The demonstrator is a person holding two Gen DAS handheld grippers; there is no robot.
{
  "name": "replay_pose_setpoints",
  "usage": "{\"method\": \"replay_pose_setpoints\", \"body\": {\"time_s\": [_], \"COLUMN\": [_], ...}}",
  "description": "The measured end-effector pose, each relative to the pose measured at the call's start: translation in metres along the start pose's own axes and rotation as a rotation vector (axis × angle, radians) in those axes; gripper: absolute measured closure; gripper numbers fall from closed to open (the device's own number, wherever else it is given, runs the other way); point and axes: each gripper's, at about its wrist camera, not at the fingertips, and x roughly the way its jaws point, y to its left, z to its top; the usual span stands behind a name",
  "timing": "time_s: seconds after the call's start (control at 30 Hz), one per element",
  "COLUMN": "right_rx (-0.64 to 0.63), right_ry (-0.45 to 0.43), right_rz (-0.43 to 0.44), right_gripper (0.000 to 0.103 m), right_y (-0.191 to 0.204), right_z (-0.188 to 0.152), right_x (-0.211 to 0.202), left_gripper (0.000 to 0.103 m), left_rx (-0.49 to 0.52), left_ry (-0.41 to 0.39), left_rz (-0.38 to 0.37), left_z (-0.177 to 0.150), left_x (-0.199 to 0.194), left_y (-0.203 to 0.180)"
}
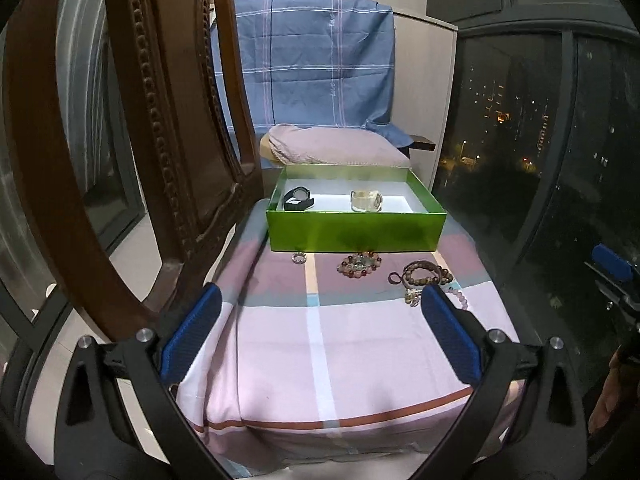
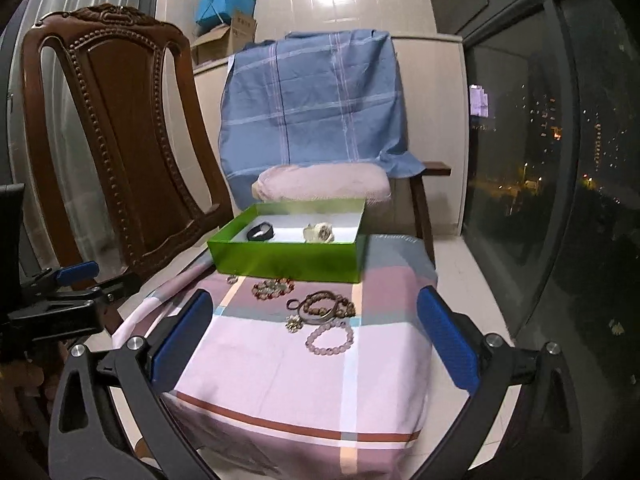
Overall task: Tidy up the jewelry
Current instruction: 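Withdraw both tools from the green box back above the bed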
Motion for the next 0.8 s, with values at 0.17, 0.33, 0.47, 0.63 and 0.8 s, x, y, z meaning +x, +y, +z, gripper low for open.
{"method": "replay_pose_setpoints", "body": {"time_s": [0.17, 0.33, 0.47, 0.63, 0.8], "right_rx": [0.02, 0.011, 0.012, 0.014, 0.014], "right_ry": [0.011, -0.001, 0.009, 0.011, 0.018], "right_rz": [-0.007, -0.004, -0.006, -0.008, -0.011], "right_gripper": [0.003, 0.003, 0.004, 0.003, 0.003], "right_y": [-0.0055, -0.0038, -0.0044, -0.0032, -0.0028], "right_z": [-0.0007, 0.0, -0.0002, -0.0002, 0.0], "right_x": [0.0012, -0.0016, 0.0007, 0.0019, 0.0034], "left_gripper": [0.004, 0.004, 0.004, 0.004, 0.004], "left_rx": [-0.003, 0.018, 0.018, 0.013, 0.021], "left_ry": [0.016, 0.009, 0.008, 0.003, 0.006], "left_rz": [0.014, 0.013, 0.012, 0.012, 0.009], "left_z": [-0.002, -0.0024, -0.0031, -0.0019, -0.0017], "left_x": [0.0037, 0.0019, -0.0012, -0.0021, -0.0021], "left_y": [0.0014, -0.0008, -0.0005, 0.0006, -0.001]}}
